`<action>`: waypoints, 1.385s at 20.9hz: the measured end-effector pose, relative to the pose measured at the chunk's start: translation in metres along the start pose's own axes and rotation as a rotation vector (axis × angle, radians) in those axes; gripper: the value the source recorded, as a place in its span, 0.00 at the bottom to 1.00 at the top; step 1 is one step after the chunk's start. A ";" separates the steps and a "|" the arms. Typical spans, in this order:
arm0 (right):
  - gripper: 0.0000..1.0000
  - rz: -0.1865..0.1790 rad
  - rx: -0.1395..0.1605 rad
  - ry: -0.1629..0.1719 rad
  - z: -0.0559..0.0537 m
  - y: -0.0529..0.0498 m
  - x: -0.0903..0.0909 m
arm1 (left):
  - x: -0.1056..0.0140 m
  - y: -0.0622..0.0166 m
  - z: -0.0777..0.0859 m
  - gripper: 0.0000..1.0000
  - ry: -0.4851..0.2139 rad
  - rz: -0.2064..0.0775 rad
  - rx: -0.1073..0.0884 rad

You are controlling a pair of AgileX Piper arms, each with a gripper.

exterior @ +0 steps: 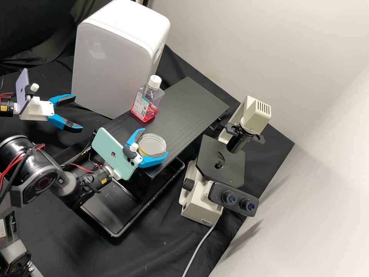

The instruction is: Place the lid on the petri dish

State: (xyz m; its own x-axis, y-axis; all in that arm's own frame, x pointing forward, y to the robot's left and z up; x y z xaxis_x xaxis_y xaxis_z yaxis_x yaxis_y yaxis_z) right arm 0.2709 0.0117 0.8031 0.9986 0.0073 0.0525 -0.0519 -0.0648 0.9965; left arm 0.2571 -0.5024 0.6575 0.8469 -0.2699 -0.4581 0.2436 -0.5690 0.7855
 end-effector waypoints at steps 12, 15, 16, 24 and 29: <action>1.00 -0.015 0.000 -0.016 0.001 -0.001 0.000 | 0.000 -0.0019 0.000 1.00 -0.001 -0.006 0.000; 1.00 -0.015 0.000 -0.016 0.001 -0.001 0.000 | 0.001 -0.0013 0.000 1.00 0.005 -0.002 -0.003; 1.00 -0.015 0.000 -0.016 0.001 -0.001 0.000 | 0.001 -0.0013 0.000 1.00 0.005 -0.002 -0.003; 1.00 -0.015 0.000 -0.016 0.001 -0.001 0.000 | 0.001 -0.0017 0.001 1.00 0.000 -0.004 -0.002; 1.00 -0.013 -0.001 -0.019 0.002 0.000 0.000 | 0.001 -0.0015 0.001 1.00 0.009 -0.001 -0.006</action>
State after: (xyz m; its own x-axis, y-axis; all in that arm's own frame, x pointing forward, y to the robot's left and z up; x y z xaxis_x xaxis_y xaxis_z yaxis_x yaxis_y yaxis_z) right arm 0.2707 0.0100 0.8029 0.9992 -0.0108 0.0378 -0.0385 -0.0641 0.9972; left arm 0.2570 -0.5025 0.6555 0.8506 -0.2624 -0.4556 0.2474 -0.5648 0.7873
